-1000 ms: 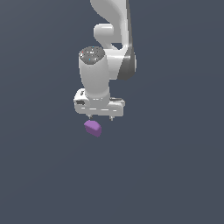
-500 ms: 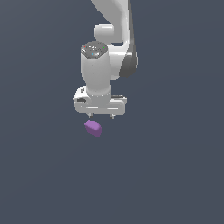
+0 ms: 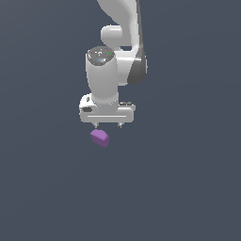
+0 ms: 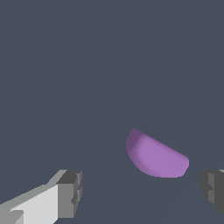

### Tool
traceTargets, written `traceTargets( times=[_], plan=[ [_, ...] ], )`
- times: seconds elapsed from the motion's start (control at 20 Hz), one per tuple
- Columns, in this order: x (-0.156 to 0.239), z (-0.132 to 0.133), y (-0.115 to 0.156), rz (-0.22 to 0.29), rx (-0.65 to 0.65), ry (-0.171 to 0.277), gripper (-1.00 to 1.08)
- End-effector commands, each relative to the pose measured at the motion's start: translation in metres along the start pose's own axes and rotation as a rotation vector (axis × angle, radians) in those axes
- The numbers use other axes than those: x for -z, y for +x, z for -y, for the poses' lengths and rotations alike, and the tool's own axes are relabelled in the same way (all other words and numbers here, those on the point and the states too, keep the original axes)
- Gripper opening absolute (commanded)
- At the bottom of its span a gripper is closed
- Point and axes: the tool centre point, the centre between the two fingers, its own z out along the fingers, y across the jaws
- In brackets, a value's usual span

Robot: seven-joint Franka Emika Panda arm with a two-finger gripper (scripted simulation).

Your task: Pick up the object and move it to a goal position.

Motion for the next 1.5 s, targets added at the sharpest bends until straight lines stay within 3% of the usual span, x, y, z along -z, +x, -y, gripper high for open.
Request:
traceTargets(
  times=[0.0, 1.45],
  plan=[
    [-0.002, -0.002, -0.001, 0.001, 0.031, 0.000, 1.00],
    [-0.049, -0.035, -0.020, 0.016, 0.702, 0.005, 1.00]
  ],
)
